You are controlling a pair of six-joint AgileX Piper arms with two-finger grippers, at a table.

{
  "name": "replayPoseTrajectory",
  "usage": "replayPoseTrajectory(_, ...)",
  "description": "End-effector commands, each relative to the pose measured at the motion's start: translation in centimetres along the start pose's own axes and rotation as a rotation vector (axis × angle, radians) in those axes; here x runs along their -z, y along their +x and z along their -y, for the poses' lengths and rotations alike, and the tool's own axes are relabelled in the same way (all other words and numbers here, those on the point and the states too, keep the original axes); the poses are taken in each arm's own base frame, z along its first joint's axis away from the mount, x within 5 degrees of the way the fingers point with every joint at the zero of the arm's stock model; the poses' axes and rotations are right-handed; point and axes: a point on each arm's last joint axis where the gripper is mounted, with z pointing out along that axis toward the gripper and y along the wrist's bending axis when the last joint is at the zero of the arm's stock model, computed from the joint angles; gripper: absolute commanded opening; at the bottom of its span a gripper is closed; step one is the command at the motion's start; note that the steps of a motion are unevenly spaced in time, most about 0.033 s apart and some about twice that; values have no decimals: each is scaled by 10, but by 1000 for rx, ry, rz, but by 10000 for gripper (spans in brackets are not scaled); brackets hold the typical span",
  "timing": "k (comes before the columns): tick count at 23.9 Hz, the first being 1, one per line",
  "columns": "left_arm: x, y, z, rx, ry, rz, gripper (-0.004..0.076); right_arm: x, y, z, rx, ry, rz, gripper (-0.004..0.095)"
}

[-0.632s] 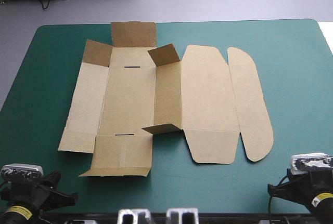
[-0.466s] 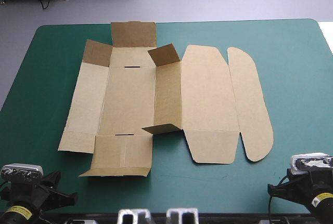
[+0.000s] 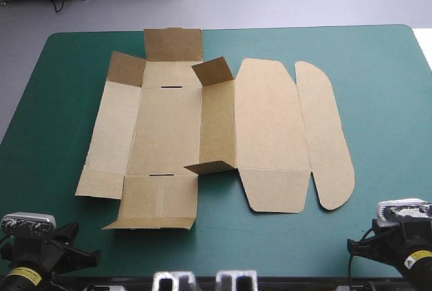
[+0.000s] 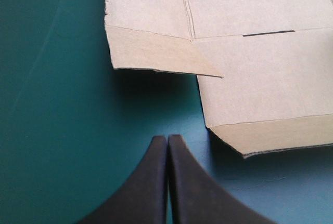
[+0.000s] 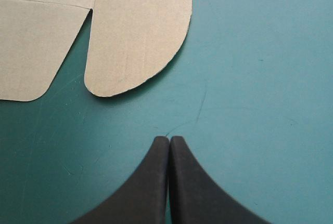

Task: Fold the box

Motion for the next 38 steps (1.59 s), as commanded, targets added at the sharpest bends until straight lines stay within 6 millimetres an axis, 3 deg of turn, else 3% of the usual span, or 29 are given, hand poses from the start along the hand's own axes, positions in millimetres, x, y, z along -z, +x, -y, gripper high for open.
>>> replayPoseTrajectory(1,4,-12,1,9,8,77,-10,4,-10,0,2,0,62,-15)
replayPoseTrajectory(10,9,-19,0,-11,4,76,-10,4,-10,0,2,0,64,-15)
replayPoseTrajectory(13,26,-49,0,-15,-3,143,-10,4,-10,0,2,0,64,-15)
replayPoseTrajectory(16,42,-94,-2,-20,-25,202,-10,4,-10,0,2,0,64,-15)
replayPoseTrajectory(19,41,-125,-6,-40,-66,217,-10,4,-10,0,2,0,64,-15)
replayPoseTrajectory(24,14,-155,-6,-31,-65,233,-10,4,-10,0,2,0,64,-15)
replayPoseTrajectory(29,-26,-175,-14,-7,-134,188,-10,4,-10,1,4,3,64,-15)
replayPoseTrajectory(31,-46,-182,-20,-2,-198,147,-10,4,-10,1,8,9,63,-15)
replayPoseTrajectory(38,-76,-211,-46,61,-339,92,-10,4,-10,1,8,9,63,-15)
